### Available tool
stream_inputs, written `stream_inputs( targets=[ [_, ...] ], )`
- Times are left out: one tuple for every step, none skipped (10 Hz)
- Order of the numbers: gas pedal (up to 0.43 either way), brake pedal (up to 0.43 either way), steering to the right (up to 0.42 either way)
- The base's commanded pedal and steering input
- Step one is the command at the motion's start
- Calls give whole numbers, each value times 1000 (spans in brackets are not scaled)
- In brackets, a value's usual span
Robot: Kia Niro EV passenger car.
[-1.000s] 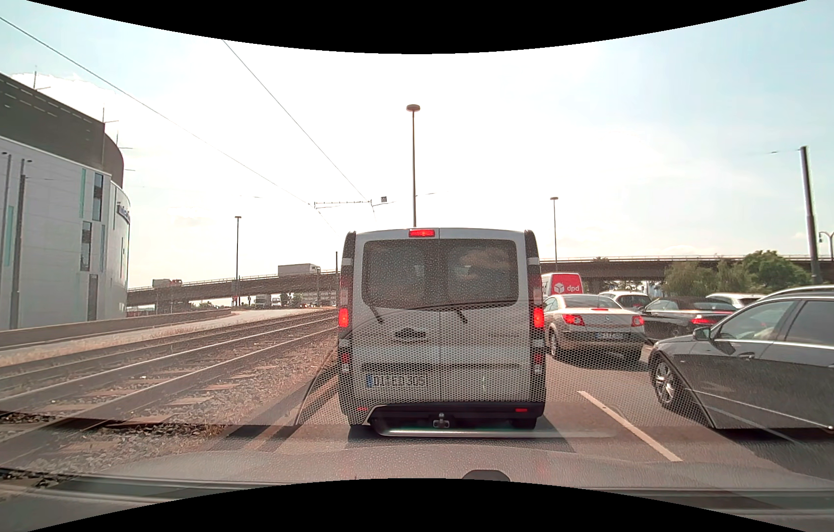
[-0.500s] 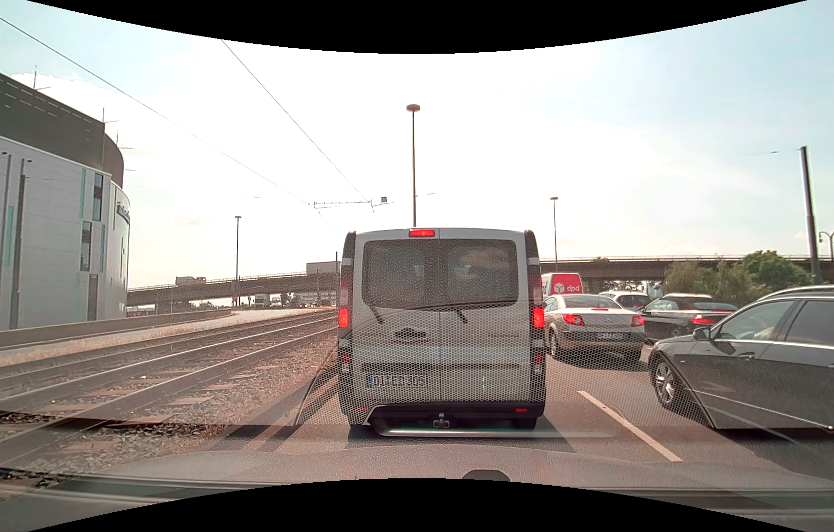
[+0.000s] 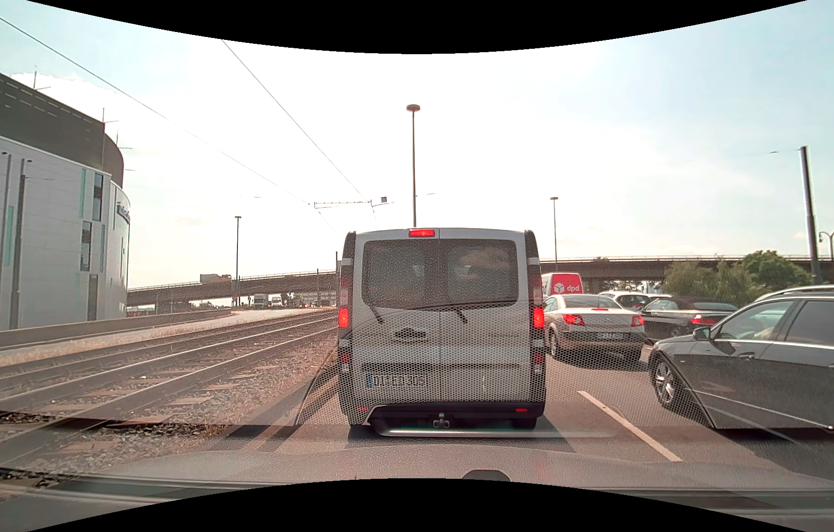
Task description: Follow the waypoints while adhering to traffic rules and regulations
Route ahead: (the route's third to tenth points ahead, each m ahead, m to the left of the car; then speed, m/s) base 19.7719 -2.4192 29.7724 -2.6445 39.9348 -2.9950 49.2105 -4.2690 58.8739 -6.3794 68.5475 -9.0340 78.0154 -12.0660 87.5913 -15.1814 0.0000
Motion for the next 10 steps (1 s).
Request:
stream_inputs(
  targets=[
    [0, 250, -3],
    [0, 250, -3],
    [0, 250, -3],
    [0, 250, -3],
    [0, 250, -3],
    [0, 250, -3],
    [0, 250, -3],
    [0, 250, -3],
    [0, 250, -3],
    [0, 250, -3]
  ],
)
